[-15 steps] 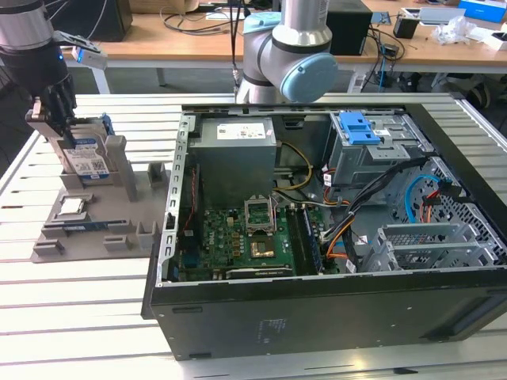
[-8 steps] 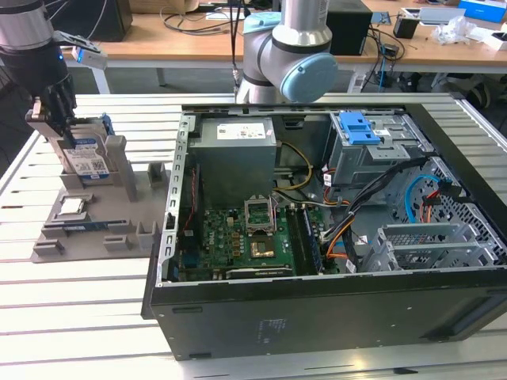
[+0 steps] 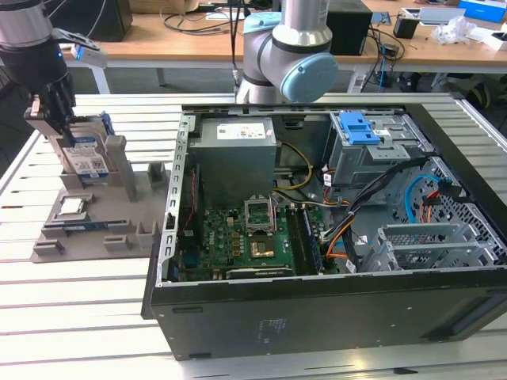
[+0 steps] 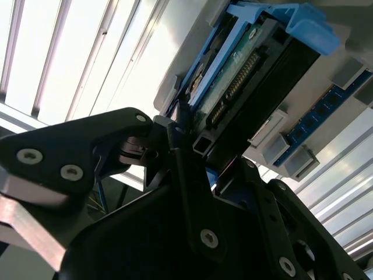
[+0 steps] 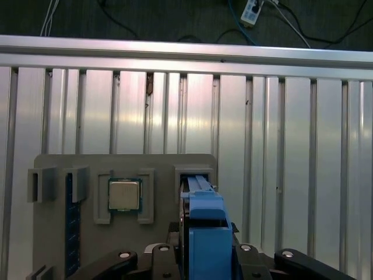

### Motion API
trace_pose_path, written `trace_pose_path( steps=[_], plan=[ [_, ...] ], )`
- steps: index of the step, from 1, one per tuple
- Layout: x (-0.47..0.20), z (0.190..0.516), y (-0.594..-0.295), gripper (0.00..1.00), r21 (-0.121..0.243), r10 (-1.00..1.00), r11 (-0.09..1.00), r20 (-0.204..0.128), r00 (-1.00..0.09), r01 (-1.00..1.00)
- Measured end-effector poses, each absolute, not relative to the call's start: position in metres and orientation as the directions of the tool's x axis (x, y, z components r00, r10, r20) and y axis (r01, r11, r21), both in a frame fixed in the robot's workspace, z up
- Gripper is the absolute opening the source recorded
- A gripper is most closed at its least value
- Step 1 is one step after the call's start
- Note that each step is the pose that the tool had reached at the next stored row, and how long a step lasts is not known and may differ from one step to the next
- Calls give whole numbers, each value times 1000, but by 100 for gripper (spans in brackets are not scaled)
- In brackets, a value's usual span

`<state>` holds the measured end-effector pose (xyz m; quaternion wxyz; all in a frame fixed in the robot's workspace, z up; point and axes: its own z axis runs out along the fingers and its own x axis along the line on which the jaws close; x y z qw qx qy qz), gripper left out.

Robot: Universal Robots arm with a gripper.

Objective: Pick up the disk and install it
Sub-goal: 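Pick up the disk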

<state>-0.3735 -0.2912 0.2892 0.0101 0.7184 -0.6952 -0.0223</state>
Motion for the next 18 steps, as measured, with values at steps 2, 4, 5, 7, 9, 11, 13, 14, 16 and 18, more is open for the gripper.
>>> trace_pose_path(
  steps=[2, 4, 5, 7, 9, 11, 13, 14, 16, 18],
  plan=[
    [-373, 292, -291, 37, 46, -999, -33, -18, 32, -998],
    [-373, 296, -291, 37, 45, -999, -33, -18, 32, -998],
    [-373, 298, -291, 37, 45, -999, -33, -18, 32, -998],
    [-373, 300, -291, 37, 46, -999, -33, -18, 32, -998],
    [-373, 301, -291, 37, 45, -999, -33, -18, 32, -998],
    [-373, 303, -291, 37, 46, -999, -33, -18, 32, -998],
    [-374, 305, -291, 37, 46, -999, -33, -18, 32, -998],
    [-374, 306, -291, 37, 46, -999, -33, -18, 32, -998],
    [-373, 308, -291, 37, 46, -999, -33, -18, 32, -998],
    [-373, 311, -291, 37, 45, -999, -33, -18, 32, -998]
  ],
)
